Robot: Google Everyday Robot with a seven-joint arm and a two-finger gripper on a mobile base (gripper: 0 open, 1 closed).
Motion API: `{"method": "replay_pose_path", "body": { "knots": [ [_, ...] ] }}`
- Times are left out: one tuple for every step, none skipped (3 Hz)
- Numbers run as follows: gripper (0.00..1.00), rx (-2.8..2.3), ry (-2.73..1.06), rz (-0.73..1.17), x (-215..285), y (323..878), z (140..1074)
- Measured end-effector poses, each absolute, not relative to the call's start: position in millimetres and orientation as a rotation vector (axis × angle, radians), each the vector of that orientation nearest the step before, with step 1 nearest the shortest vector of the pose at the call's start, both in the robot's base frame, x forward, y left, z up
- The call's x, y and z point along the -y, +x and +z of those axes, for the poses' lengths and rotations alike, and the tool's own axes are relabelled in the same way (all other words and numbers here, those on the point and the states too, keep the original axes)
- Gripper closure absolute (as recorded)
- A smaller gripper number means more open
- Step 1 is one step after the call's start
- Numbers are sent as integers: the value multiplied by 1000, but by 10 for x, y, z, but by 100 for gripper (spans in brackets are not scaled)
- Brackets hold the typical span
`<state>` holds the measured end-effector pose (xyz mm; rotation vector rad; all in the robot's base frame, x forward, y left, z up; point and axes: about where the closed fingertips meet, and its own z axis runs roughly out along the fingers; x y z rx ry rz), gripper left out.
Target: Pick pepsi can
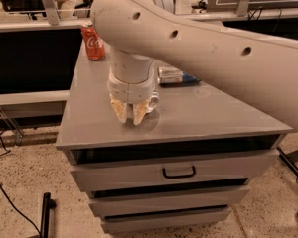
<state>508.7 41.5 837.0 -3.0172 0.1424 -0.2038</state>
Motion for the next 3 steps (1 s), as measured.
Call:
{"method": "replay_pose_path", "body": {
  "knots": [
    [32,-102,-3026,-185,-430,5184,8511],
    [9,-52,-3018,-150,-441,5333,8843],
    [0,-1,-2987,-193,-466,5532,9160]
  ]
}}
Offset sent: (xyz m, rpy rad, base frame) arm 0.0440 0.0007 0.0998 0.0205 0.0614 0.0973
